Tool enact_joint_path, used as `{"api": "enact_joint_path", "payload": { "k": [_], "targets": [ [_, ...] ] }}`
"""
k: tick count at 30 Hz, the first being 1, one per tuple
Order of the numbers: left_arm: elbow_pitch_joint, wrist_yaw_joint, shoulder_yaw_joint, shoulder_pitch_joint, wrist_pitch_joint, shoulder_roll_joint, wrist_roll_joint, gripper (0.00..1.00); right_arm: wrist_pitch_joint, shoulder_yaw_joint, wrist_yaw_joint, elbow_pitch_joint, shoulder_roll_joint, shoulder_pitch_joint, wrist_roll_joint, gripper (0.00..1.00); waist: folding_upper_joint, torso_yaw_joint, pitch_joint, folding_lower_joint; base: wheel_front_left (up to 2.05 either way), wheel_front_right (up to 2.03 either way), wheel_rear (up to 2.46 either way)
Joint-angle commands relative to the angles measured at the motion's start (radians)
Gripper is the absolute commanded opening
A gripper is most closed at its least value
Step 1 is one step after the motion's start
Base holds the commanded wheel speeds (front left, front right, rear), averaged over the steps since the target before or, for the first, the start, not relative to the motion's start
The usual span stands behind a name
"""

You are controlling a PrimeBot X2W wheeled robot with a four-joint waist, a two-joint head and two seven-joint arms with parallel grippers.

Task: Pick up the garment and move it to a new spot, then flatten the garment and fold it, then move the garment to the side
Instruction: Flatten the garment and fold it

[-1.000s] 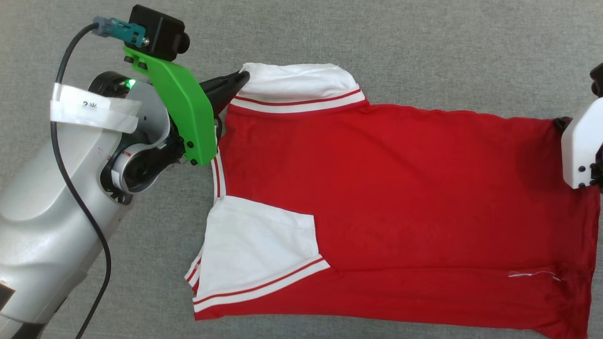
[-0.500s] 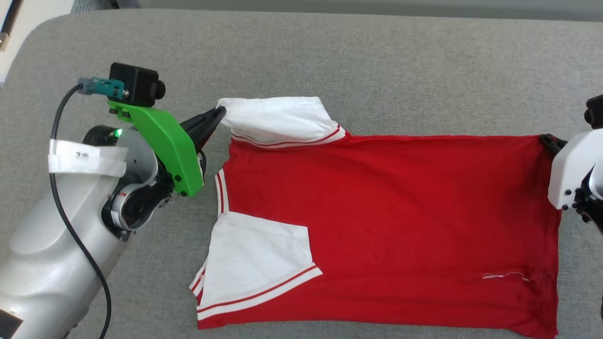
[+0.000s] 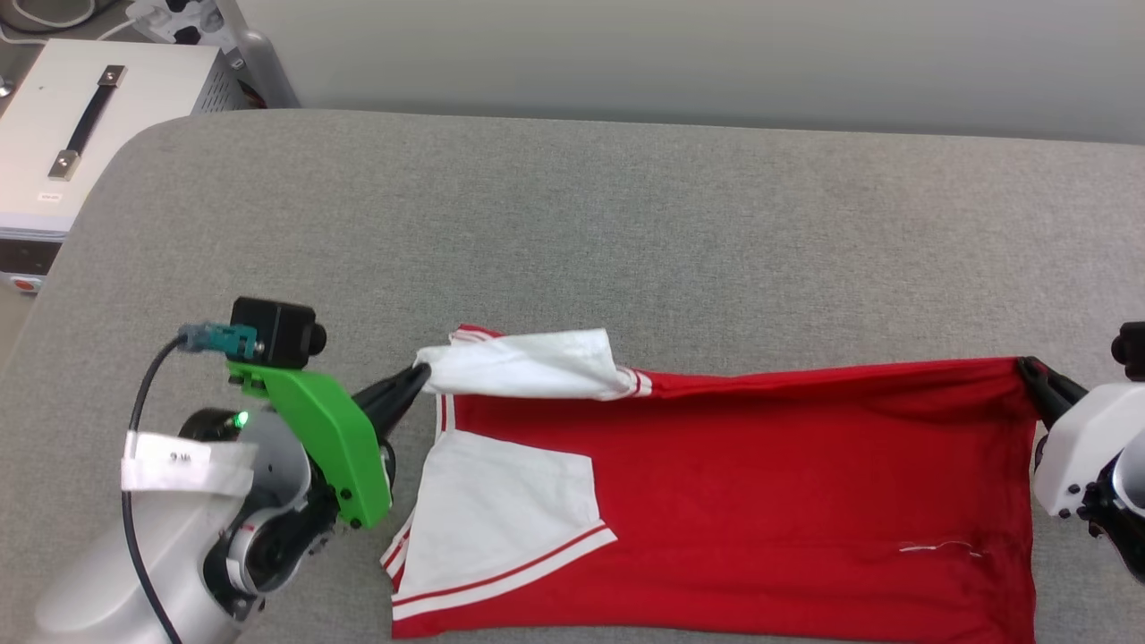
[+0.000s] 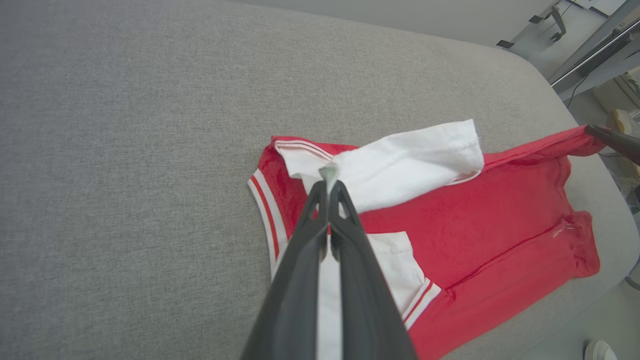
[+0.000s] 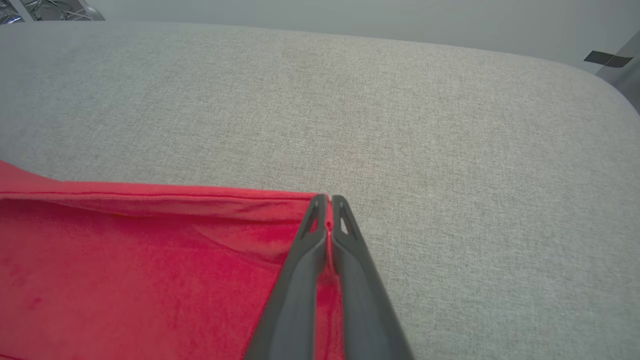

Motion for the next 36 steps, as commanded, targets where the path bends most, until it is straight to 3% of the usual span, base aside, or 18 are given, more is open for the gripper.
{"api": "enact_joint_path", "payload": {
  "k": [1,8,16,33,34,36],
  "targets": [
    [-0.012,0.011,-0.002,0.040,-0.011,0.008,-0.015,0.00,-0.016,-0.011,-0.001,-0.014,0.002,0.026,0.012,0.00,0.0000,0.004,-0.010,0.0000,0.00,0.00,0.00],
    [-0.062,0.040,-0.035,0.187,-0.027,0.037,-0.034,0.00,-0.030,-0.005,-0.001,-0.093,-0.013,0.170,0.072,0.00,0.0000,0.006,-0.032,0.0000,0.00,0.00,0.00],
    [-0.017,0.038,-0.084,0.244,-0.019,0.039,-0.019,0.00,0.008,0.054,-0.001,-0.144,-0.065,0.272,0.099,0.00,0.0000,0.003,-0.038,0.0000,0.00,0.00,0.00],
    [0.144,-0.039,-0.154,0.228,-0.023,-0.020,0.027,0.00,0.043,0.190,-0.001,-0.097,-0.128,0.263,0.082,0.00,0.0000,-0.001,-0.015,0.0000,0.00,0.00,0.00],
    [0.154,-0.043,-0.157,0.227,-0.025,-0.023,0.028,0.00,0.051,0.190,-0.001,-0.085,-0.123,0.263,0.091,0.08,0.0000,-0.002,-0.021,0.0000,0.00,0.00,0.00],
    [0.175,-0.048,-0.164,0.230,-0.031,-0.030,0.035,0.04,0.055,0.199,-0.001,-0.070,-0.115,0.263,0.104,1.00,0.0000,-0.003,-0.037,0.0000,0.00,0.00,0.00]
  ]
}}
